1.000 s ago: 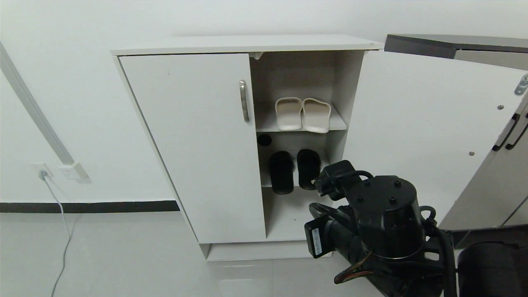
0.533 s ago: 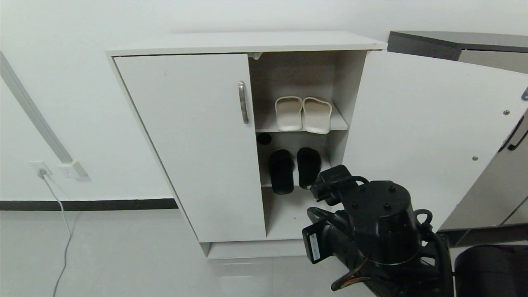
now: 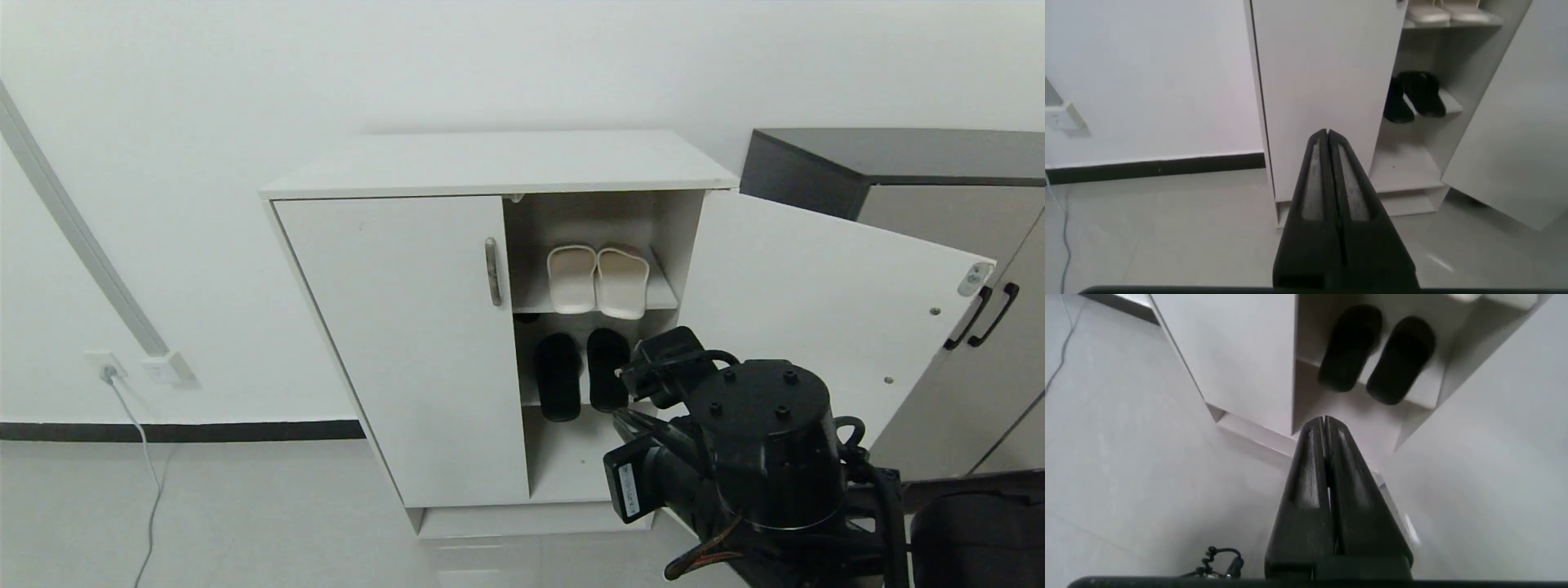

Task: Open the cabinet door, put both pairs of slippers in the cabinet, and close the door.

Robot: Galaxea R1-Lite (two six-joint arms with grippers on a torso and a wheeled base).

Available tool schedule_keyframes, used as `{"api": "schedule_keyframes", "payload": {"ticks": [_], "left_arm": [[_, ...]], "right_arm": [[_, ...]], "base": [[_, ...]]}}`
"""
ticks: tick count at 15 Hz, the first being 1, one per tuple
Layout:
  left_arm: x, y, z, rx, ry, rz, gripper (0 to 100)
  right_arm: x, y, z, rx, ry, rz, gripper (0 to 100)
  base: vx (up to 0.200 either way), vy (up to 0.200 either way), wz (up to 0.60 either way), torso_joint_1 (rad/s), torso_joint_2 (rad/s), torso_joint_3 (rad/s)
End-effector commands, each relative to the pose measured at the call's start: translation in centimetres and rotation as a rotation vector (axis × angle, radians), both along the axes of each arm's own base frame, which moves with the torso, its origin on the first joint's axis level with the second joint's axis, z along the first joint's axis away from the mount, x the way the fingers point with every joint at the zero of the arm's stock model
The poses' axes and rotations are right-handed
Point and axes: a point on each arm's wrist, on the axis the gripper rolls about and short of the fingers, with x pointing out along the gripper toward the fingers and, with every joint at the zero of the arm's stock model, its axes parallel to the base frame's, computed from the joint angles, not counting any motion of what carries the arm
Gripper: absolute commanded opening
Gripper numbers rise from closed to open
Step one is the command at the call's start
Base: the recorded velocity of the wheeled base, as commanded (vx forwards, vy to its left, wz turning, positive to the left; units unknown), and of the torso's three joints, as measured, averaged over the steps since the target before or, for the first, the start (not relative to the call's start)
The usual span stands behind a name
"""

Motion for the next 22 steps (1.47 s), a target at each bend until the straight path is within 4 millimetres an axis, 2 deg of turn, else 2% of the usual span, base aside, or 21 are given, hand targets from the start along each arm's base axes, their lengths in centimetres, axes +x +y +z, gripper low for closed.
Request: {"api": "schedule_keyframes", "payload": {"ticks": [1,12,22], "left_arm": [[0.01,0.0,0.0,0.0,0.001,0.001,0],[0.01,0.0,0.0,0.0,0.001,0.001,0],[0.01,0.0,0.0,0.0,0.001,0.001,0]], "right_arm": [[-0.01,-0.02,-0.05,-0.001,0.001,0.0,0],[-0.11,-0.18,-0.23,-0.012,0.003,0.001,0],[-0.18,-0.2,-0.32,-0.012,0.002,0.003,0]], "base": [[0.0,0.0,0.0,0.124,-0.47,-0.339],[0.0,0.0,0.0,0.168,-0.49,-0.318],[0.0,0.0,0.0,0.24,-0.57,-0.326]]}}
